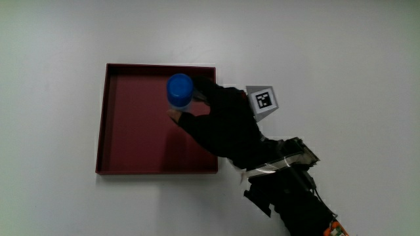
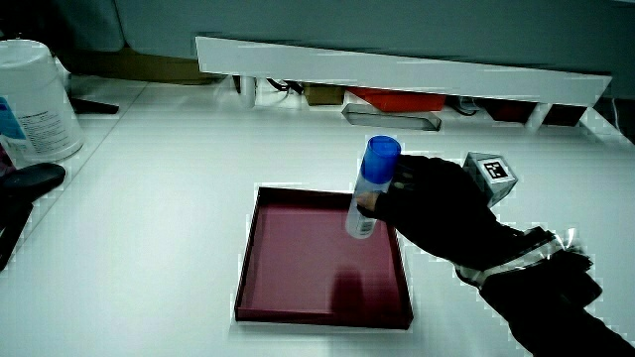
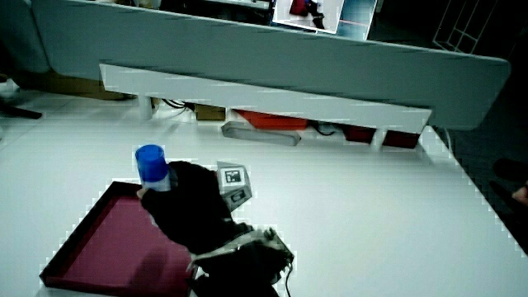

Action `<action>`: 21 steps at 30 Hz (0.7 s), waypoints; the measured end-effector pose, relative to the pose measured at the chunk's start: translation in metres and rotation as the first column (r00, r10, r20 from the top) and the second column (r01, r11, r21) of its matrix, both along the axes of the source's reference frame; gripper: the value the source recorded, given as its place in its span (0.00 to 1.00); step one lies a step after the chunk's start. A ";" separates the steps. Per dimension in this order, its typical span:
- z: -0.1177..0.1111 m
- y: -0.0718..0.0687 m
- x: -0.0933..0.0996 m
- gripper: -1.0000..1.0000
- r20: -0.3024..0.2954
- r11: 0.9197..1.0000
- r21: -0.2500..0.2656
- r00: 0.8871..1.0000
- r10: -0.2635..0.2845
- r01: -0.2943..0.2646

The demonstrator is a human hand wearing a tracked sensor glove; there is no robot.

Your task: Place glue into plate

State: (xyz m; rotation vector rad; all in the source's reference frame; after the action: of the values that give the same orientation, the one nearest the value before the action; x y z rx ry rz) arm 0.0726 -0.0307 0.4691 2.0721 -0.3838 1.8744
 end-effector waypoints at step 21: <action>0.035 0.012 -0.012 0.50 -0.008 0.993 -0.102 0.999 -0.052 0.051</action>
State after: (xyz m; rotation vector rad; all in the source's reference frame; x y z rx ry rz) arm 0.0604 -0.0191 0.5036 1.9852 -0.3287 1.8141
